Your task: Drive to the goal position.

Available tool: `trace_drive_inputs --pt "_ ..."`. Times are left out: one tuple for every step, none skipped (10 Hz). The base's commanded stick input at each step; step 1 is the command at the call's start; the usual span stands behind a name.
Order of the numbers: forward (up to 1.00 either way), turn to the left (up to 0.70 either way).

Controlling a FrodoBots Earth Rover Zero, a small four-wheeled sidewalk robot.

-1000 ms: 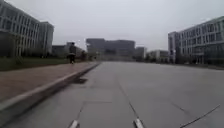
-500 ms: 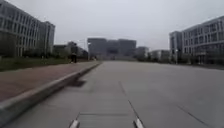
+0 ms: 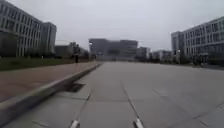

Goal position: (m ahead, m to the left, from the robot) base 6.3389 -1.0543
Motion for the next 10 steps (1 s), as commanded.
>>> trace_drive_inputs --pt "0.70 -0.04" --pt "0.70 -0.04" --pt "0.70 -0.04" --pt "0.70 -0.04" --pt "0.70 -0.04" --pt "0.70 -0.04" --pt "0.70 -0.04" --pt "0.70 -0.04" --pt "0.70 -0.04" --pt "0.70 -0.04"
